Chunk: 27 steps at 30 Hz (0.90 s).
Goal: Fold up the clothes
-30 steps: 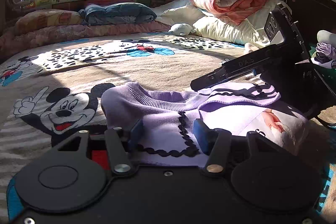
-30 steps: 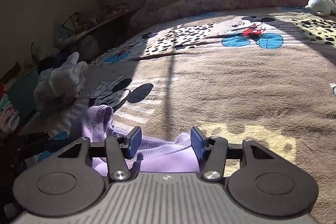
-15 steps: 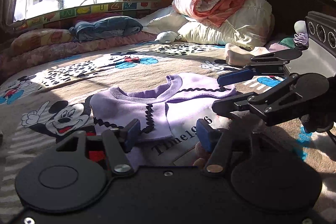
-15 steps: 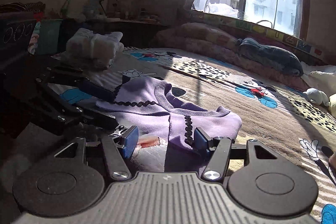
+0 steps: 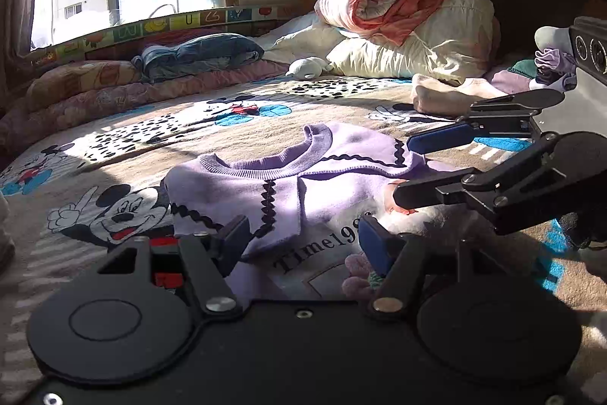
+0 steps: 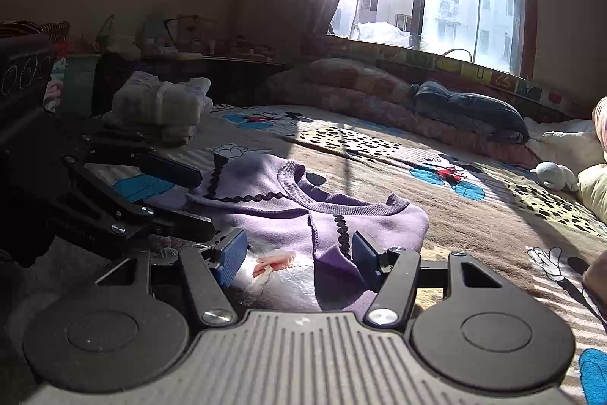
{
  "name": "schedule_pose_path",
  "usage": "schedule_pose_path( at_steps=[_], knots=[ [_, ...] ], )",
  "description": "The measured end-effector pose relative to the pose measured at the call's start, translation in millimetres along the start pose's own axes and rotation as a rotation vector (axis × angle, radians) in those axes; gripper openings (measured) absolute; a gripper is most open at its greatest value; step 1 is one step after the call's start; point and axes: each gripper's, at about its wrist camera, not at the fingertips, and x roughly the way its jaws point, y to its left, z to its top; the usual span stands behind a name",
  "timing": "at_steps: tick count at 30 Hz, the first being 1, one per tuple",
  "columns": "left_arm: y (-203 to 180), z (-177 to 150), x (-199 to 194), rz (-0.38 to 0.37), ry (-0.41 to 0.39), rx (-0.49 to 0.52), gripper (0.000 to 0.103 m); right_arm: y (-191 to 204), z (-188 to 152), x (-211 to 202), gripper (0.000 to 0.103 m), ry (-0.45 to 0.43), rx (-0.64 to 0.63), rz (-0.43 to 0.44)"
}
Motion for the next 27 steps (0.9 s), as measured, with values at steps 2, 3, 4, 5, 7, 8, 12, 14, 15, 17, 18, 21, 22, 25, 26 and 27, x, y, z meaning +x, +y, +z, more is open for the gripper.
schedule_pose_path(
  at_steps=[2, 3, 4, 5, 7, 8, 12, 14, 15, 17, 18, 21, 22, 25, 26, 27],
  knots=[
    [-5.7, 1.9, -12.2, 0.009, -0.017, -0.007, 0.062, -3.7, -7.8, 0.4, 0.059, 0.037, 0.038, -0.01],
    [-8.7, -0.9, -12.5, 0.006, -0.003, -0.007, 0.062, -7.4, -14.2, 2.8, 0.059, 0.058, 0.08, 0.0],
    [-11.6, -4.9, -10.1, -0.002, 0.02, -0.006, 0.059, -11.0, -20.5, 5.3, 0.059, 0.079, 0.123, 0.011],
    [-14.5, -9.0, -7.7, -0.009, 0.043, -0.004, 0.054, -14.7, -26.9, 7.7, 0.059, 0.1, 0.165, 0.021],
    [-19.1, -20.8, 5.2, -0.008, 0.101, 0.008, 0.053, -15.4, -29.9, 12.1, 0.06, 0.127, 0.185, 0.026],
    [-18.4, -24.4, 9.6, -0.012, 0.107, -0.009, 0.053, -14.1, -30.0, 13.6, 0.06, 0.132, 0.182, 0.024],
    [-18.1, -24.6, 12.1, -0.005, 0.114, -0.022, 0.054, -15.6, -25.5, 13.5, 0.061, 0.151, 0.194, 0.035],
    [-15.9, -20.0, 1.2, -0.005, 0.09, -0.059, 0.054, -16.1, -18.5, 6.6, 0.061, 0.147, 0.203, 0.037],
    [-14.7, -16.9, -5.2, -0.005, 0.078, -0.081, 0.055, -17.4, -16.6, -0.8, 0.062, 0.12, 0.219, 0.037],
    [-10.2, -11.3, -18.8, 0.002, 0.042, -0.141, 0.069, -29.5, -16.9, -12.3, 0.068, 0.086, 0.332, 0.031],
    [-3.3, -9.6, -26.4, 0.023, 0.013, -0.217, 0.071, -37.5, -19.3, -15.1, 0.076, 0.08, 0.405, 0.018],
    [20.4, -14.2, -33.2, 0.028, 0.0, -0.44, 0.077, -61.9, -28.6, -9.7, 0.08, 0.09, 0.623, 0.022],
    [27.1, -18.0, -31.5, 0.027, 0.012, -0.504, 0.079, -70.0, -31.7, -7.8, 0.081, 0.093, 0.695, 0.023],
    [47.4, -29.3, -26.6, 0.024, 0.047, -0.695, 0.082, -90.0, -44.2, 9.7, 0.089, 0.128, 0.909, 0.073],
    [54.3, -34.4, -23.6, 0.02, 0.063, -0.766, 0.083, -94.2, -48.6, 15.0, 0.09, 0.137, 0.96, 0.082],
    [60.2, -39.9, -20.1, 0.011, 0.076, -0.83, 0.083, -98.2, -53.2, 20.3, 0.09, 0.143, 1.003, 0.087]
  ],
)
